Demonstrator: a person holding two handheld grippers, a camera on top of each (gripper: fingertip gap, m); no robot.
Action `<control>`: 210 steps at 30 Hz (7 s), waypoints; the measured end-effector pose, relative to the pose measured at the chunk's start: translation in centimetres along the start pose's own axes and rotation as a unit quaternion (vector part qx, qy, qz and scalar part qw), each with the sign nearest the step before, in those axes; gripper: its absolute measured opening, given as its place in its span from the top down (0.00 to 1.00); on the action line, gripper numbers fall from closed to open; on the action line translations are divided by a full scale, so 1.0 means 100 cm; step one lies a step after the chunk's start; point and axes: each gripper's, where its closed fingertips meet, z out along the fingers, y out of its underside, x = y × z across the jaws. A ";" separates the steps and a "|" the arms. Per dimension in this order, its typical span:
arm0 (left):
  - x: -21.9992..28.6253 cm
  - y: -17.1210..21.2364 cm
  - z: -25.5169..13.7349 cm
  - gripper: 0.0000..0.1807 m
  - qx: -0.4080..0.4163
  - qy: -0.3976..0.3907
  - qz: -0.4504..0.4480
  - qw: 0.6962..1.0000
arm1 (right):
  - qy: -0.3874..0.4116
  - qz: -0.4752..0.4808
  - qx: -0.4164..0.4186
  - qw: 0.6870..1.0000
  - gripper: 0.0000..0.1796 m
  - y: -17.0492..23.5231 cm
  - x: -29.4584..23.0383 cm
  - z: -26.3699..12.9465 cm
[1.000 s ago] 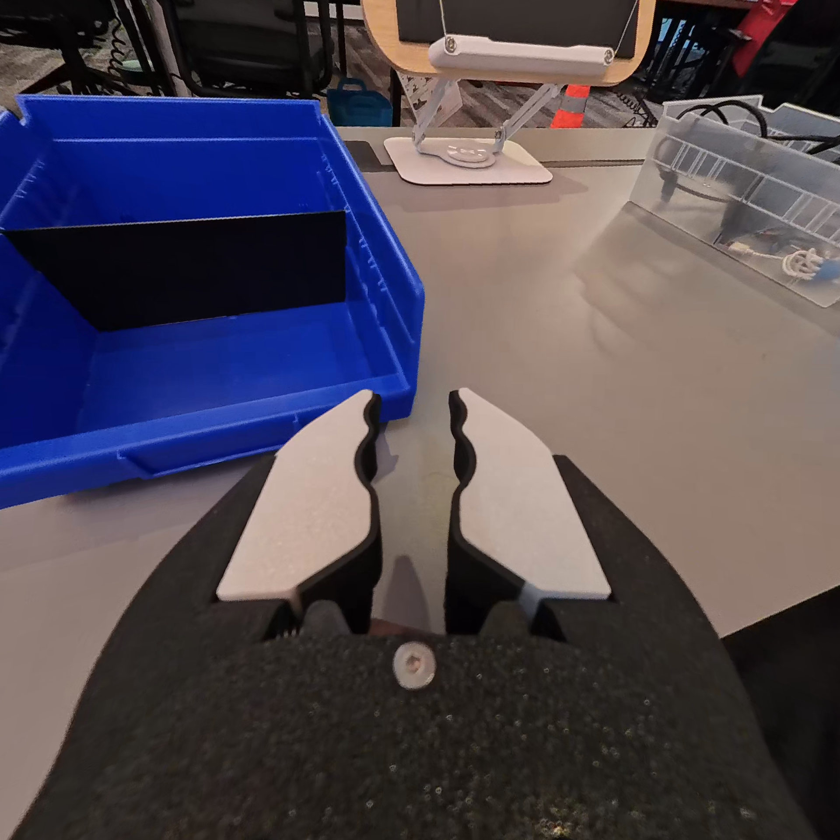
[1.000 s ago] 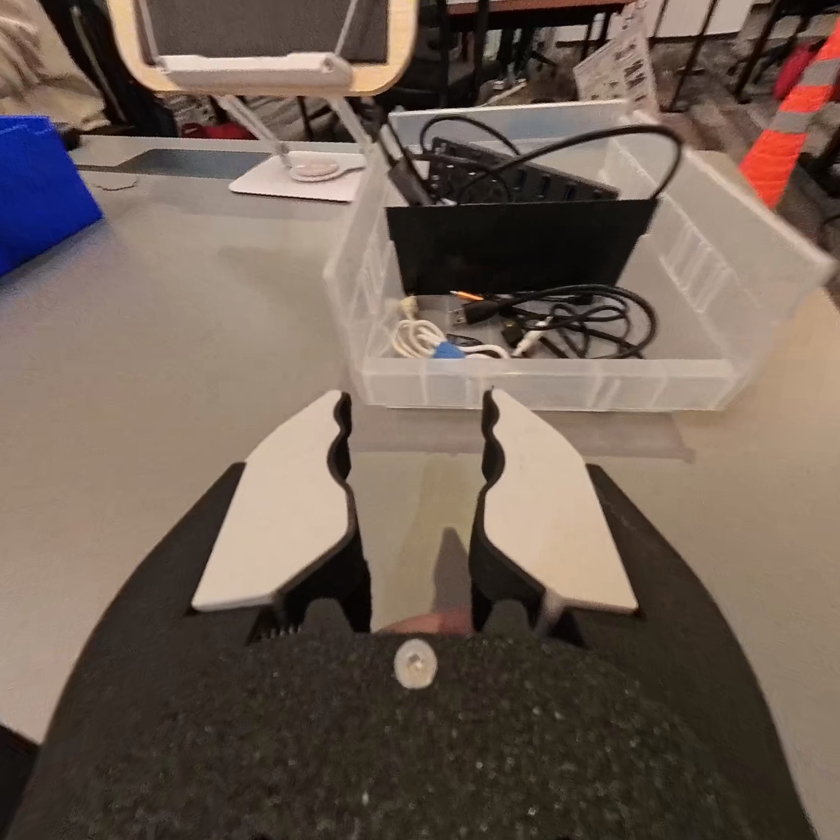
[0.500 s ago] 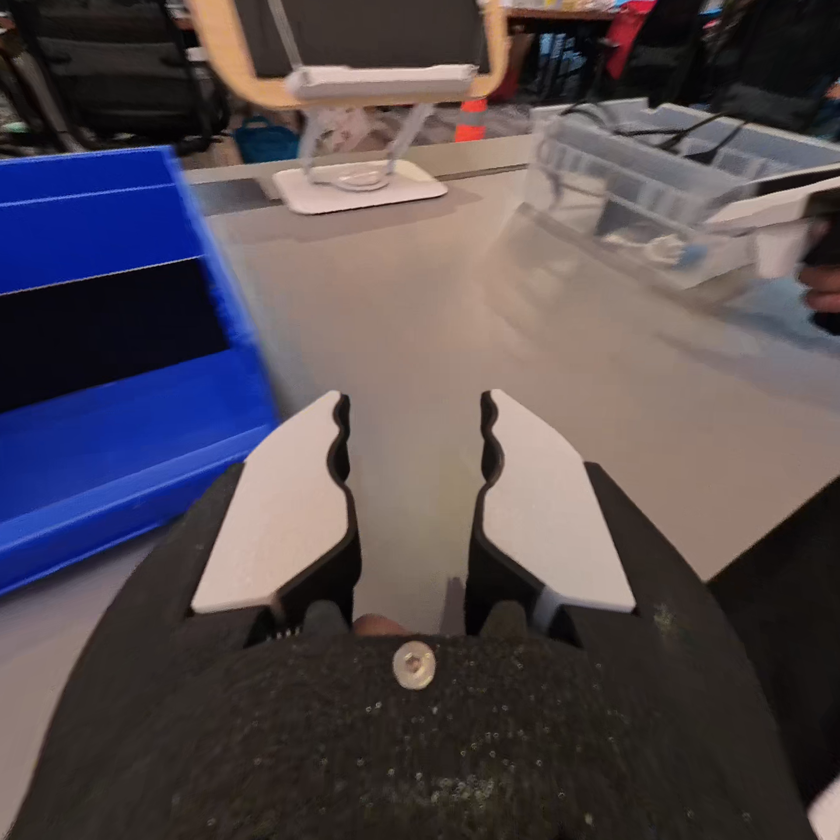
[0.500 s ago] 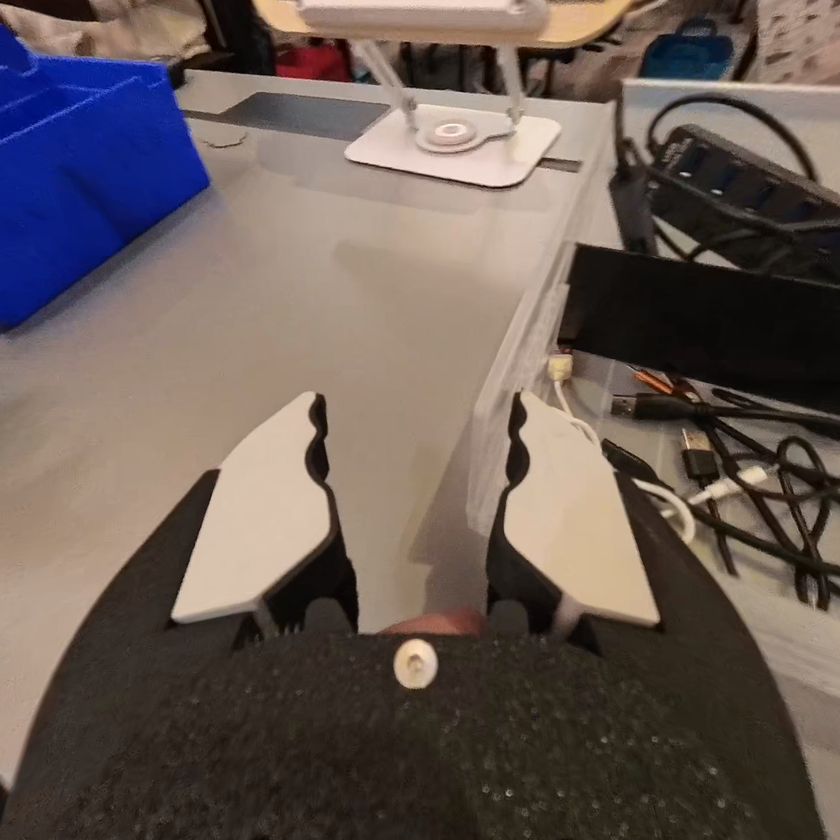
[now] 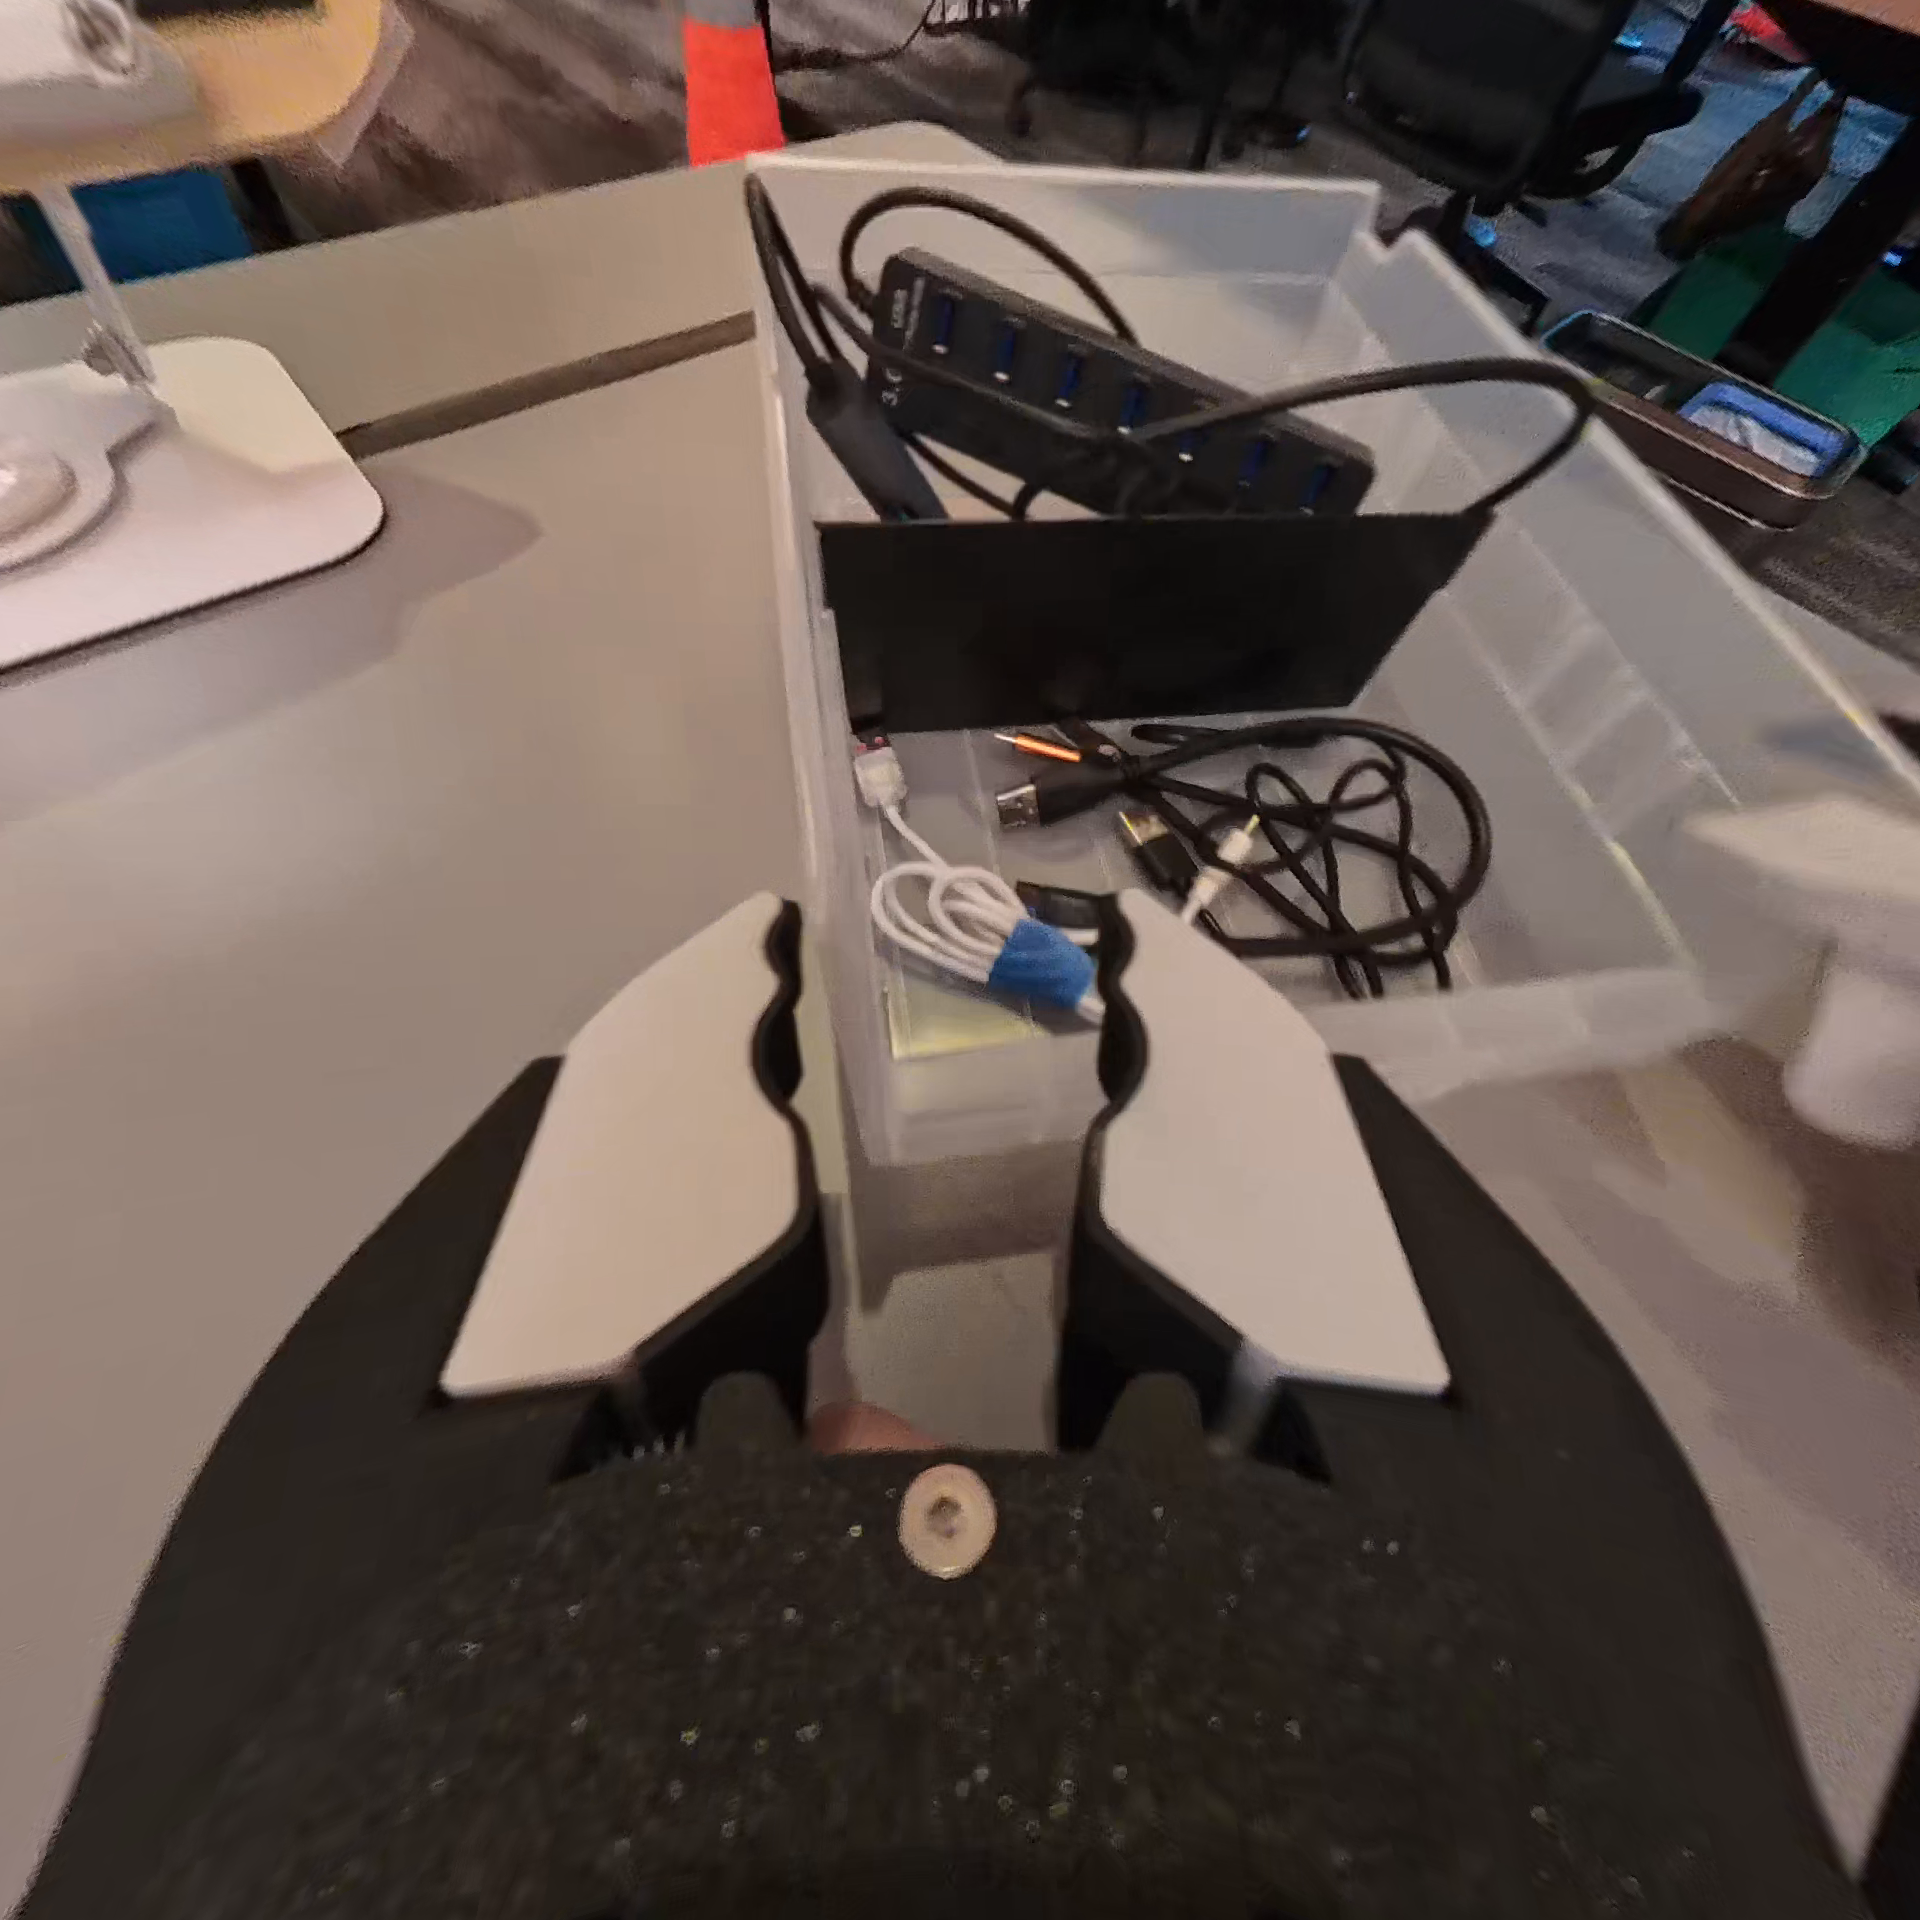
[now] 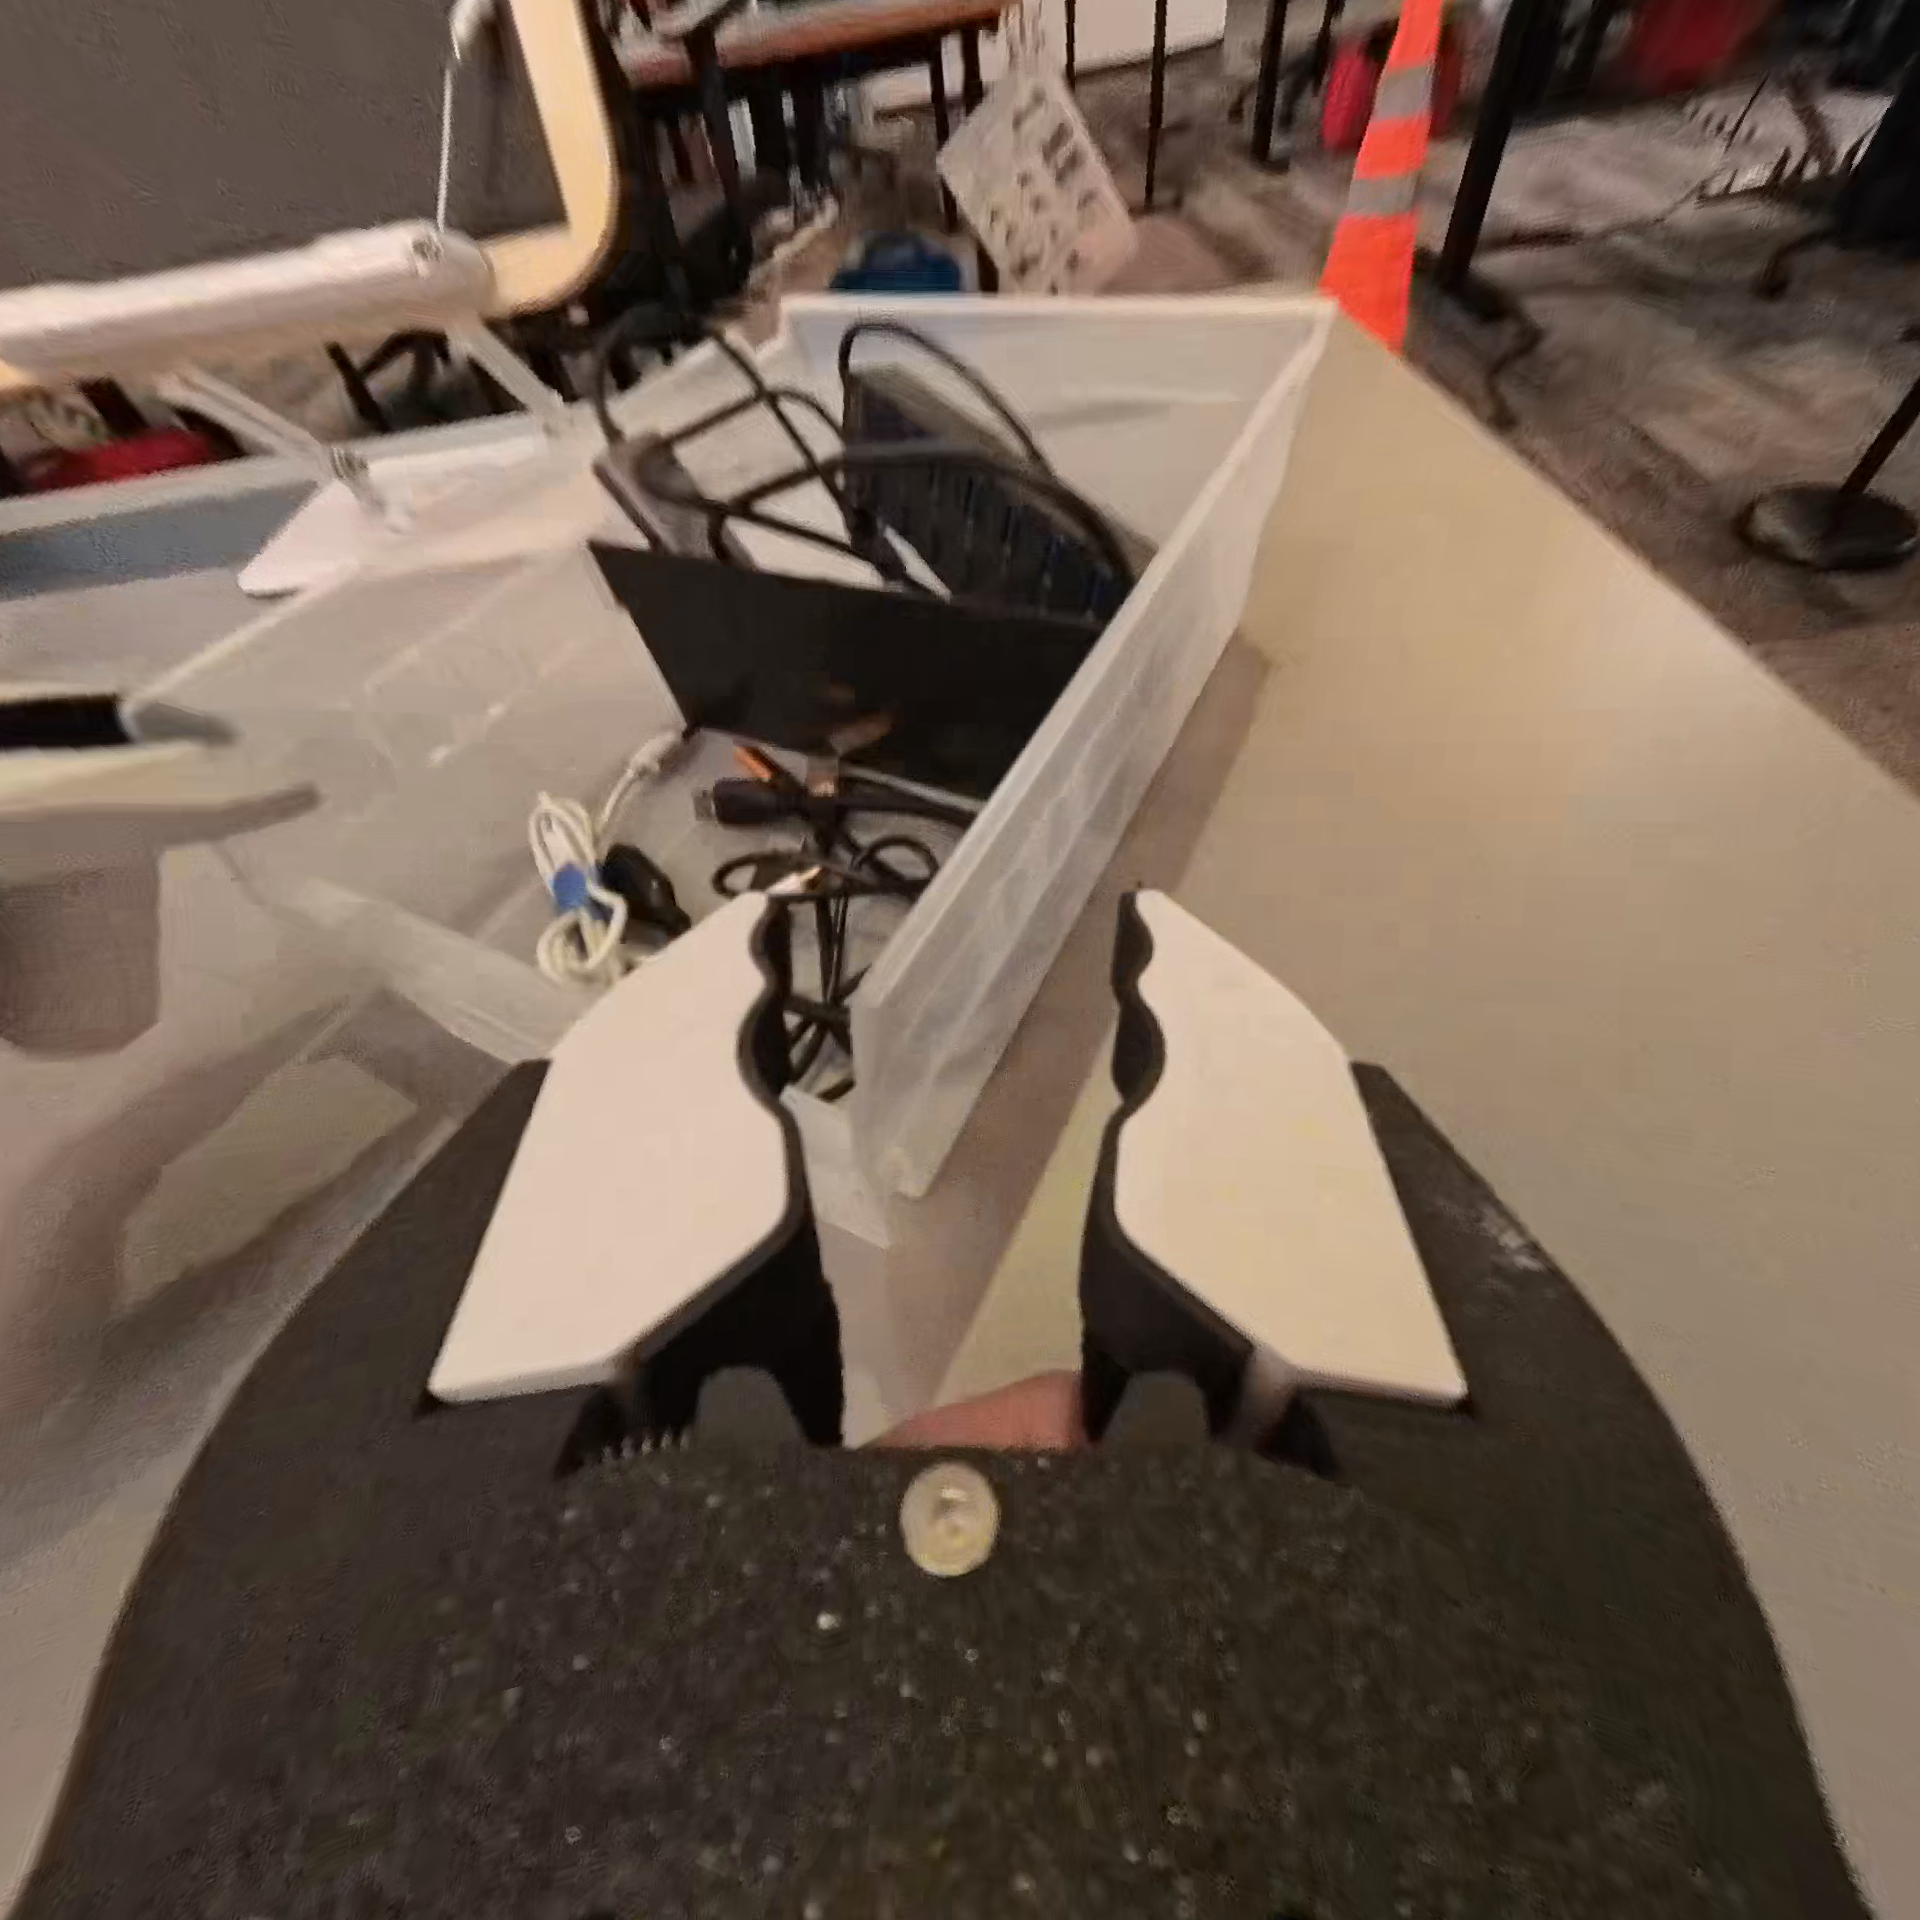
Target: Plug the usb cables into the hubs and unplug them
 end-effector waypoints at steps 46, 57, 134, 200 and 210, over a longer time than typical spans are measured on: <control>-0.331 0.181 -0.389 0.64 0.046 -0.315 -0.208 0.925 | -0.342 -0.103 -0.075 0.931 0.91 0.056 -0.248 -0.062; -0.373 0.184 -0.349 0.98 -0.017 -0.294 -0.196 0.935 | -0.420 -0.200 -0.112 0.878 0.84 0.098 -0.395 -0.062; -0.201 0.085 -0.203 0.77 0.045 -0.306 -0.054 0.949 | -0.142 -0.150 -0.059 0.977 0.79 0.044 -0.261 0.055; -0.245 0.119 -0.265 0.86 0.051 -0.263 -0.070 0.961 | -0.104 0.105 0.007 0.989 0.81 0.002 0.019 0.012; -0.248 0.126 -0.269 0.86 0.059 -0.237 -0.154 0.957 | -0.084 0.086 0.009 0.993 0.84 0.001 0.030 0.009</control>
